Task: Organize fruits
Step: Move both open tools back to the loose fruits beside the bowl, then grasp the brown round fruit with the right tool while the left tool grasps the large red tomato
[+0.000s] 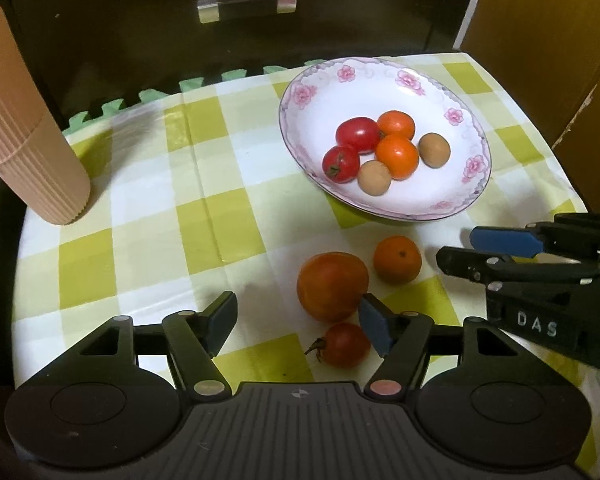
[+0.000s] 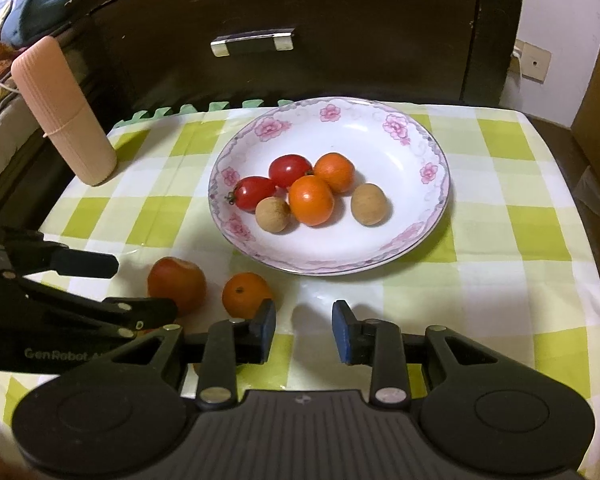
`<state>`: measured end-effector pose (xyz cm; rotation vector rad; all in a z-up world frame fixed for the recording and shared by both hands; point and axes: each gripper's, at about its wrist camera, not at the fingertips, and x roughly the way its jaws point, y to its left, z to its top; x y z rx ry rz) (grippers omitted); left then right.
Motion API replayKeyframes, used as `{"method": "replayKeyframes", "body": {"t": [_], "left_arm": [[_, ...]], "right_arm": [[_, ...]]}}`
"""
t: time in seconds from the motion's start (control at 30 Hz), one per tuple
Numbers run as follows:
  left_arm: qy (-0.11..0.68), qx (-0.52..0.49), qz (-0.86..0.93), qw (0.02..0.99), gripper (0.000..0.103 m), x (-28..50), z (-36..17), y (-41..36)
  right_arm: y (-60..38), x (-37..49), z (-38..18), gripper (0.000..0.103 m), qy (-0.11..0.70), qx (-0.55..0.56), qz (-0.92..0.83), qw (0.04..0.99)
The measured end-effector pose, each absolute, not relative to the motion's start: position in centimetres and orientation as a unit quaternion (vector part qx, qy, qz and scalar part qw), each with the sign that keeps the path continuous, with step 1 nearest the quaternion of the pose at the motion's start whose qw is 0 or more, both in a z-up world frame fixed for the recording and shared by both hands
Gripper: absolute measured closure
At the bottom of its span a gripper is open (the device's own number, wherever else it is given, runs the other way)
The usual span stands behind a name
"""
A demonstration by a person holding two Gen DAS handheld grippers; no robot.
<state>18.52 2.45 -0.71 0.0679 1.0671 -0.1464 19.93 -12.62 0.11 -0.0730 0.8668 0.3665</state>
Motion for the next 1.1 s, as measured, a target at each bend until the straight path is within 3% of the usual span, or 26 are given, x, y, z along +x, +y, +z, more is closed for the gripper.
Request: {"method": "replayKeyframes", "body": {"t": [0.53, 0.77, 1.1], "left_arm": [[0.517, 0.013, -0.071, 0.853, 0.03, 20.6, -2.2, 1.9], [0.507, 0.008, -0.061, 0.86, 0.052, 20.8, -1.8, 1.9], [0.504, 0.021, -0.063, 0.861, 0.053, 20.1, -1.4, 1.9]], "right_arm": [[-13.0, 20.6, -0.7, 0.072, 0.429, -0.026, 0.172, 0.886], [-12.8, 20.4, -0.7, 0.072, 0.434, -0.026, 0.177, 0.883], [-11.8, 19.3, -0.4, 0.067, 0.436, -0.047, 0.221, 0.871]]}}
